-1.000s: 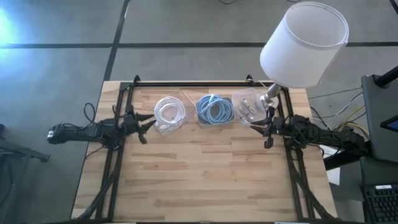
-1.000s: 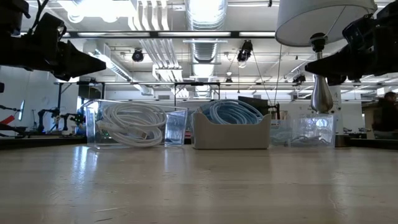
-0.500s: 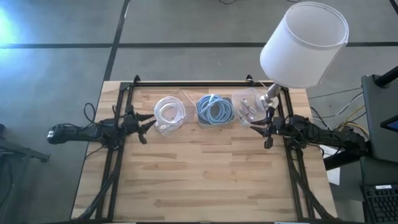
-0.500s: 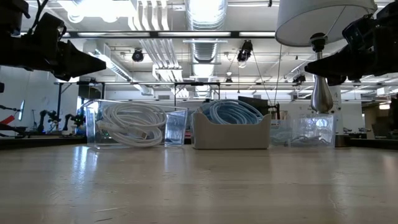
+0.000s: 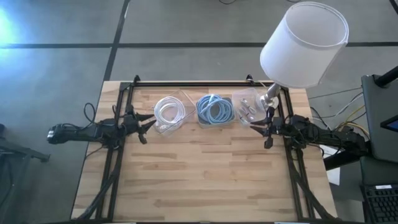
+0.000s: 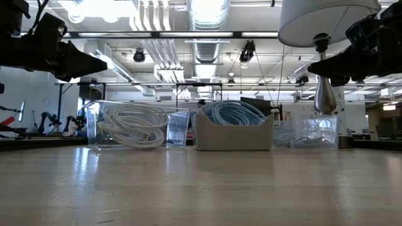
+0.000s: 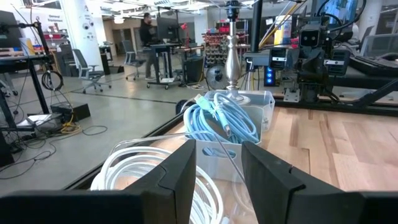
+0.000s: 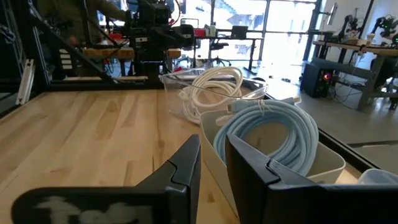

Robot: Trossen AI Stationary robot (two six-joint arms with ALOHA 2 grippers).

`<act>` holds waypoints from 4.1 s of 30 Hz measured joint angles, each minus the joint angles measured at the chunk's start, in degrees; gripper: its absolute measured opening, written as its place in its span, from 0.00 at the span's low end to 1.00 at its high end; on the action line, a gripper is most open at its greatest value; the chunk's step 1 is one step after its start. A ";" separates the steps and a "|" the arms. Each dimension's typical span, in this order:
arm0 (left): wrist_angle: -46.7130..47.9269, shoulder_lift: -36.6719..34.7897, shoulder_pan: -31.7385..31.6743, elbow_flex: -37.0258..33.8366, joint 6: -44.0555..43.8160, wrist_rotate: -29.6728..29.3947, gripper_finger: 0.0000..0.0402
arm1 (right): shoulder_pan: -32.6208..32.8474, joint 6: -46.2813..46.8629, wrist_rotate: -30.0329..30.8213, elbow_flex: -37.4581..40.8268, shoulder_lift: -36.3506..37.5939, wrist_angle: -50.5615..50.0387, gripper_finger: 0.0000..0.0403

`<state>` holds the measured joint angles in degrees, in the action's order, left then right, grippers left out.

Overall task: Pick & Place USB Port
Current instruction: Return to Home Position

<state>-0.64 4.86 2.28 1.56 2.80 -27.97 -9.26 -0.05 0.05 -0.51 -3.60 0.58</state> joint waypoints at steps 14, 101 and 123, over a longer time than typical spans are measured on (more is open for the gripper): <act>-0.01 0.01 0.00 0.00 -0.01 0.00 0.33 | 0.00 0.00 0.02 0.00 0.00 0.00 0.22; -0.02 0.02 0.00 0.02 0.00 0.00 0.33 | 0.01 0.00 0.02 -0.04 0.02 -0.02 0.17; -0.02 0.02 0.00 0.02 -0.01 0.00 0.33 | 0.02 0.00 0.01 -0.04 0.02 -0.02 0.22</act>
<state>-0.67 4.89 2.28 1.58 2.79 -27.97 -9.23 -0.05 0.06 -0.56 -3.57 0.56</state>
